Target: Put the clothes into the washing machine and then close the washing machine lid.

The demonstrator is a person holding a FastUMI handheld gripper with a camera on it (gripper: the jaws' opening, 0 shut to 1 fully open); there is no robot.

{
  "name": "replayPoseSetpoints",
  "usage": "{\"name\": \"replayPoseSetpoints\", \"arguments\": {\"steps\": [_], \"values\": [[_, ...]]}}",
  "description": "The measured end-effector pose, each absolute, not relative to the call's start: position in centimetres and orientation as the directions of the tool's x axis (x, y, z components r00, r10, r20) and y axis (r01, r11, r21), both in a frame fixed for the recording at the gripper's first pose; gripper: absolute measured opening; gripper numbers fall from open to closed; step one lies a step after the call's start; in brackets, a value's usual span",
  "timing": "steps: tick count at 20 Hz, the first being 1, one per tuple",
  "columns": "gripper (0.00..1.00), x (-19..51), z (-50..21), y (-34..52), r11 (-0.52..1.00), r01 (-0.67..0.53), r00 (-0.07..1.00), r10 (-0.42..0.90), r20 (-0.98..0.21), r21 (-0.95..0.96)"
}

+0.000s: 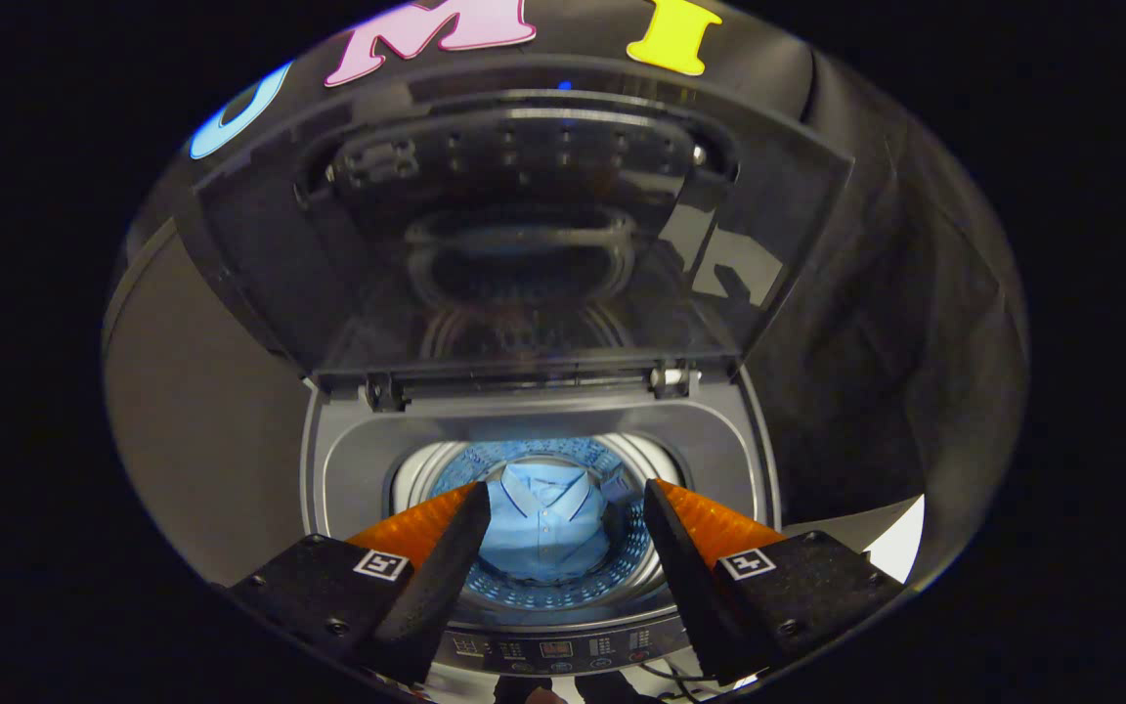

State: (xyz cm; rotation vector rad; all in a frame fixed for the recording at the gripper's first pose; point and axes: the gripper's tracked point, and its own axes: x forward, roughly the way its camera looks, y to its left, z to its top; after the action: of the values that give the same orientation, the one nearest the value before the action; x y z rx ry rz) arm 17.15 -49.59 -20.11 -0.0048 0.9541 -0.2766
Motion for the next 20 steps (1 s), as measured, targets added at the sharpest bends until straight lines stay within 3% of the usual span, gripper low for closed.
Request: {"name": "replayPoseSetpoints", "arguments": {"steps": [20], "values": [[0.99,29.6,-1.4,-50.3,0.964,0.255,0.778,-0.254,-0.575,-0.081]]}}
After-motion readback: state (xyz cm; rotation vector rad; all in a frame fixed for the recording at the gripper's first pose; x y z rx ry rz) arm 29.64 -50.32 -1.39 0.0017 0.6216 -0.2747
